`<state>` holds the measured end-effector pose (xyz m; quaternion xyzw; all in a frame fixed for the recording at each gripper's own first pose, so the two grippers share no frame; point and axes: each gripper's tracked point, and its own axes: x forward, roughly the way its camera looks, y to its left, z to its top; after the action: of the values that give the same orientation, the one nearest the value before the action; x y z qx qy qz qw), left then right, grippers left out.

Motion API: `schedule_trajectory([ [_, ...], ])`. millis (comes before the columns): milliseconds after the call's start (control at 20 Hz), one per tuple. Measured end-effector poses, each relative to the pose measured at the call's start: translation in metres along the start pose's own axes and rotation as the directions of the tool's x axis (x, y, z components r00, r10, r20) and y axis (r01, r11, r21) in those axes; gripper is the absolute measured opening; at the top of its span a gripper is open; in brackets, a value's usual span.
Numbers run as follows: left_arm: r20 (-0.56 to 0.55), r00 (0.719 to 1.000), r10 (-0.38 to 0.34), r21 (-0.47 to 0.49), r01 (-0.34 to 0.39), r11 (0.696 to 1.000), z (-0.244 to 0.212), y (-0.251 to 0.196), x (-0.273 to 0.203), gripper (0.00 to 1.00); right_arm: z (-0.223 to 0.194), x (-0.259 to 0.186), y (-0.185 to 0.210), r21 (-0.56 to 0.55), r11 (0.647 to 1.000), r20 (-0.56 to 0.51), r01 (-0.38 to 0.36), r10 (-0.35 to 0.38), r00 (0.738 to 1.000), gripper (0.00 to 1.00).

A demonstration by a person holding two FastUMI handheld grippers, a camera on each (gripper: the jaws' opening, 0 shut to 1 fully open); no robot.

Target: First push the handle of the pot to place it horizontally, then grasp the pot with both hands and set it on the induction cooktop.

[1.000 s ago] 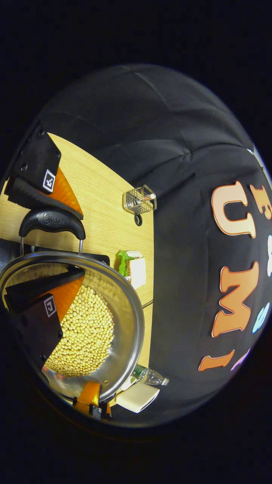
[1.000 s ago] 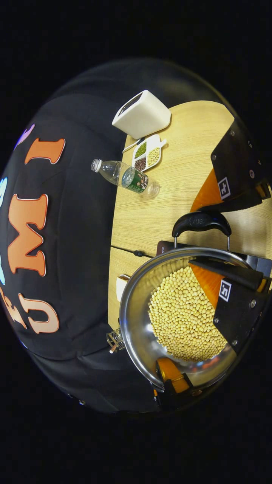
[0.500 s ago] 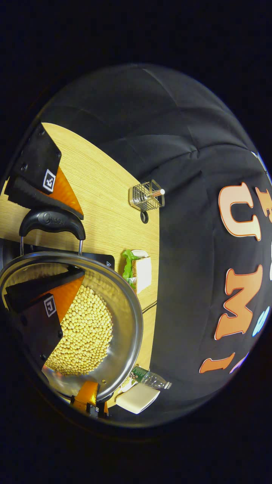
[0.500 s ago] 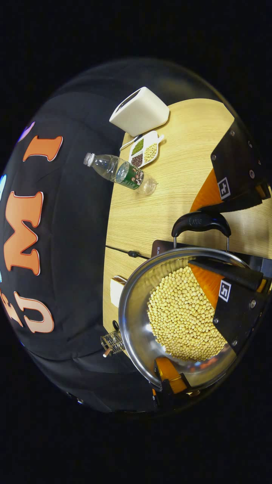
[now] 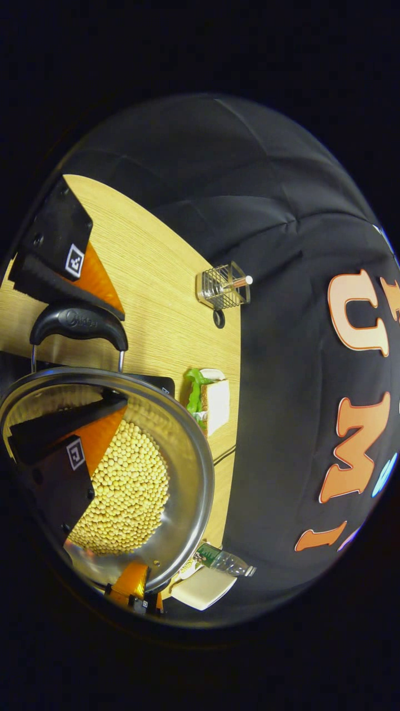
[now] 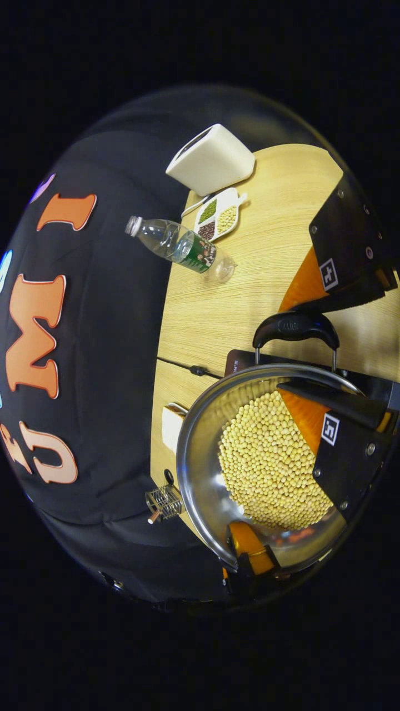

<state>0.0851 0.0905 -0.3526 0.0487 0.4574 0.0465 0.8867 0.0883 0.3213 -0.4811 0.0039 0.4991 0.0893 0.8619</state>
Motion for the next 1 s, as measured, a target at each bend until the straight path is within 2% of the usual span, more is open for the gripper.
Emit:
schedule_trajectory([
  [100, 0.015, 1.000, 0.020, 0.019, -0.021, 1.000, 0.002, 0.001, -0.004, 0.93, 0.003, -0.005, 0.001, 0.014, 0.999, 0.016, -0.031, 0.031, 0.999, 0.70],
  [150, 0.032, 0.999, 0.035, 0.018, -0.035, 0.999, 0.006, 0.003, -0.007, 0.94, 0.013, -0.009, -0.004, 0.019, 0.999, 0.052, -0.034, 0.033, 0.998, 0.69],
  [200, 0.056, 0.997, 0.046, 0.010, -0.047, 0.999, 0.014, 0.006, -0.013, 0.89, 0.023, -0.014, -0.012, 0.012, 1.000, 0.099, -0.028, 0.027, 0.995, 0.75],
  [250, 0.079, 0.995, 0.057, 0.000, -0.057, 0.998, 0.022, 0.008, -0.021, 0.96, 0.034, -0.020, -0.016, 0.009, 0.999, 0.146, -0.040, 0.038, 0.989, 0.76],
  [300, 0.109, 0.991, 0.076, -0.012, -0.075, 0.997, 0.031, 0.011, -0.029, 0.89, 0.044, -0.033, -0.021, 0.005, 0.999, 0.196, -0.042, 0.040, 0.980, 0.78],
  [350, 0.144, 0.985, 0.092, -0.025, -0.089, 0.996, 0.039, 0.012, -0.038, 0.89, 0.054, -0.047, -0.028, -0.001, 0.999, 0.239, -0.042, 0.041, 0.970, 0.83],
  [500, 0.260, 0.961, 0.095, -0.057, -0.083, 0.995, 0.073, 0.003, -0.073, 0.89, 0.077, -0.094, -0.051, -0.023, 0.999, 0.360, -0.031, 0.037, 0.932, 0.89],
  [650, 0.402, 0.911, 0.089, -0.070, -0.066, 0.995, 0.110, -0.004, -0.126, 0.89, 0.098, -0.145, -0.083, -0.034, 0.999, 0.467, 0.023, -0.004, 0.884, 0.94],
  [800, 0.528, 0.846, 0.076, -0.086, -0.036, 0.996, 0.139, -0.014, -0.180, 0.90, 0.128, -0.197, -0.107, -0.047, 0.996, 0.604, 0.077, -0.033, 0.796, 0.94],
  [850, 0.561, 0.824, 0.076, -0.087, -0.033, 0.996, 0.148, -0.017, -0.197, 0.92, 0.134, -0.215, -0.112, -0.044, 0.996, 0.637, 0.083, -0.036, 0.770, 0.94],
  [950, 0.607, 0.792, 0.060, -0.093, -0.004, 0.996, 0.157, -0.028, -0.227, 0.96, 0.136, -0.238, -0.112, -0.045, 0.997, 0.670, 0.066, -0.019, 0.742, 0.94],
  [1000, 0.631, 0.774, 0.051, -0.091, 0.008, 0.996, 0.162, -0.033, -0.242, 0.96, 0.138, -0.249, -0.109, -0.050, 0.997, 0.683, 0.050, -0.002, 0.730, 0.94],
])
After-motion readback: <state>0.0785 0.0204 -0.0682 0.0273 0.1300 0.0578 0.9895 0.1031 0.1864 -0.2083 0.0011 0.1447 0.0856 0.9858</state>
